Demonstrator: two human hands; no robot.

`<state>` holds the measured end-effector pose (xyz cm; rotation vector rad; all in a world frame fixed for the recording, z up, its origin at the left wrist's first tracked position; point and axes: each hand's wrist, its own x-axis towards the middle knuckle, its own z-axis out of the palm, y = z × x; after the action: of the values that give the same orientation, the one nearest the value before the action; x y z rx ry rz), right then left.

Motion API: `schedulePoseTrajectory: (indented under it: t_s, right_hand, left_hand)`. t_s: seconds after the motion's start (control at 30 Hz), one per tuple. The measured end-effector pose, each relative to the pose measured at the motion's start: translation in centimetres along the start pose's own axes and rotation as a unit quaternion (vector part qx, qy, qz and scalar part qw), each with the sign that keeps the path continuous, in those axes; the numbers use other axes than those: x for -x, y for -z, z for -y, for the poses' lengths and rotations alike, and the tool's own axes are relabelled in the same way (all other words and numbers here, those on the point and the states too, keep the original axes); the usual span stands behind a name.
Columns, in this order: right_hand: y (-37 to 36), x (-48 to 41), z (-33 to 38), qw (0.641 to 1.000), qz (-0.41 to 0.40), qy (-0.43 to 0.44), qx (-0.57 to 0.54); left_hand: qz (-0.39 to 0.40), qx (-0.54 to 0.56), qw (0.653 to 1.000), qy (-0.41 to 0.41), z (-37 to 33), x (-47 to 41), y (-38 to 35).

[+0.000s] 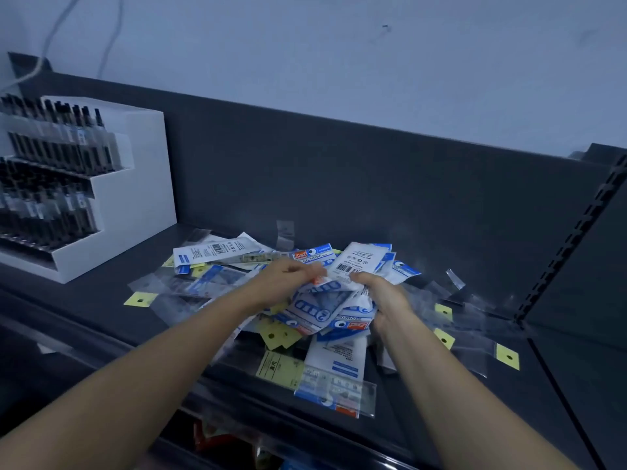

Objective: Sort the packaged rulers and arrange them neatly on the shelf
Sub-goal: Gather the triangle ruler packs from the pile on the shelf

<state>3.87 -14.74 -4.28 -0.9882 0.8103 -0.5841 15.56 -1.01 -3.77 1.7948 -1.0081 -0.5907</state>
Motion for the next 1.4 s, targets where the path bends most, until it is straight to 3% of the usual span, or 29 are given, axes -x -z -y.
schedulePoseTrajectory:
  t_s: [0.1, 0.17, 0.27, 0.33, 0.5, 0.6, 0.7, 0.77, 0.83, 0.93, 1.0, 1.17, 1.33, 1.4]
  right_hand:
    - [-0.7, -0.1, 0.1, 1.0, 0.013, 0.005, -0.002]
    - [-1.1, -0.1, 0.1, 1.0, 0.022, 0.002, 0.012]
    - [-1.1, -0.3, 0.1, 0.999, 0.025, -0.001, 0.031]
    - [-1.0, -0.4, 0.2, 0.999, 0.026, -0.006, 0.033]
    - [-1.4, -0.2, 0.4, 0.999, 0.025, -0.007, 0.033]
    - [-1.2, -0.1, 0.6, 0.999, 0.031, -0.009, 0.032]
    - [-1.0, 0.0, 0.7, 0.999, 0.031, -0.003, 0.024]
    - [-1.0, 0.1, 0.7, 0.999, 0.034, -0.002, 0.015]
    - [-1.0, 0.1, 0.7, 0.999, 0.034, 0.0, -0.001]
    - [-0.7, 0.3, 0.8, 0.999, 0.032, 0.016, -0.041]
    - [-0.1, 0.6, 1.2, 0.997, 0.032, 0.032, -0.067]
    - [1.2, 1.7, 2.6, 0.989, 0.039, 0.072, -0.121]
    - [2.4, 3.1, 3.9, 0.984, 0.04, 0.103, -0.138]
    - [3.1, 3.7, 4.3, 0.982, 0.037, 0.114, -0.145]
  left_hand:
    - [-0.122, -0.111, 0.986, 0.017, 1.6, -1.0, 2.7]
    - [-0.196, -0.261, 0.943, 0.069, 3.5, -1.9, 5.3]
    - [-0.169, -0.464, 0.837, 0.234, 6.5, -2.5, 8.6]
    - [-0.144, -0.482, 0.817, 0.282, 7.5, -2.7, 9.6]
    - [-0.197, -0.547, 0.803, 0.13, 7.7, -3.8, 10.1]
    - [-0.228, -0.544, 0.803, 0.083, 7.3, -4.0, 9.6]
    - [-0.309, -0.503, 0.807, 0.012, 4.4, -3.1, 8.3]
    - [-0.32, -0.411, 0.853, -0.044, 1.8, -2.2, 6.4]
    - [-0.259, -0.34, 0.9, -0.086, -0.3, -1.4, 3.5]
    - [-0.135, -0.23, 0.96, -0.085, -0.9, -1.2, 0.2]
    - [-0.109, -0.143, 0.981, -0.078, -1.0, -1.5, -0.4]
    - [-0.106, -0.028, 0.994, -0.015, -2.3, -2.6, -0.3]
    - [0.0, 0.227, 0.973, 0.045, -4.3, -2.9, -1.2]
    - [0.032, 0.254, 0.966, 0.045, -5.6, -2.4, -2.3]
